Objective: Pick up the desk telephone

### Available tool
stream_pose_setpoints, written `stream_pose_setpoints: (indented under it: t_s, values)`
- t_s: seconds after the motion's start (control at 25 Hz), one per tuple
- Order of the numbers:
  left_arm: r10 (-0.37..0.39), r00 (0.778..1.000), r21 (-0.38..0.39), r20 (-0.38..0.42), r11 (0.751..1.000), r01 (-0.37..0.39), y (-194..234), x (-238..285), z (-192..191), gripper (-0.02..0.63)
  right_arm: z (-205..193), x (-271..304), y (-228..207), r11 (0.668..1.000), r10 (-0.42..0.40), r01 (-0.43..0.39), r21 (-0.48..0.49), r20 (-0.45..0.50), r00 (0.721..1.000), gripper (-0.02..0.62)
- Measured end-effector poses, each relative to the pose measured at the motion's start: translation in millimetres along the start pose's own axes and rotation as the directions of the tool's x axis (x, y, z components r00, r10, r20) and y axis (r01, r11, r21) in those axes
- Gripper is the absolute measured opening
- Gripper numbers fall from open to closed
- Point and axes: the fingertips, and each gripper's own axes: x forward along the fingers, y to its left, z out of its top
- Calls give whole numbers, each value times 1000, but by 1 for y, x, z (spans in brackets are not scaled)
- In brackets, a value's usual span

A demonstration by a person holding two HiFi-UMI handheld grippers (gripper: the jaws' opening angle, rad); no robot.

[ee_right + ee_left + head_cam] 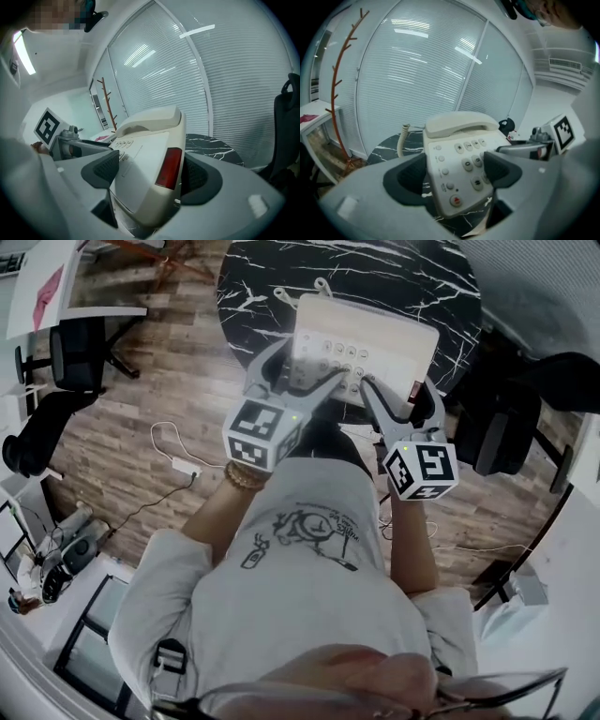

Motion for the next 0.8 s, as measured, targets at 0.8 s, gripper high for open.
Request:
stream_pose_setpoints:
  t_s: [0.8]
  values:
    - [-13, 989, 45, 148, 999, 6, -49, -66, 106, 390, 108, -65, 38, 998, 1, 8, -60, 150, 989, 396]
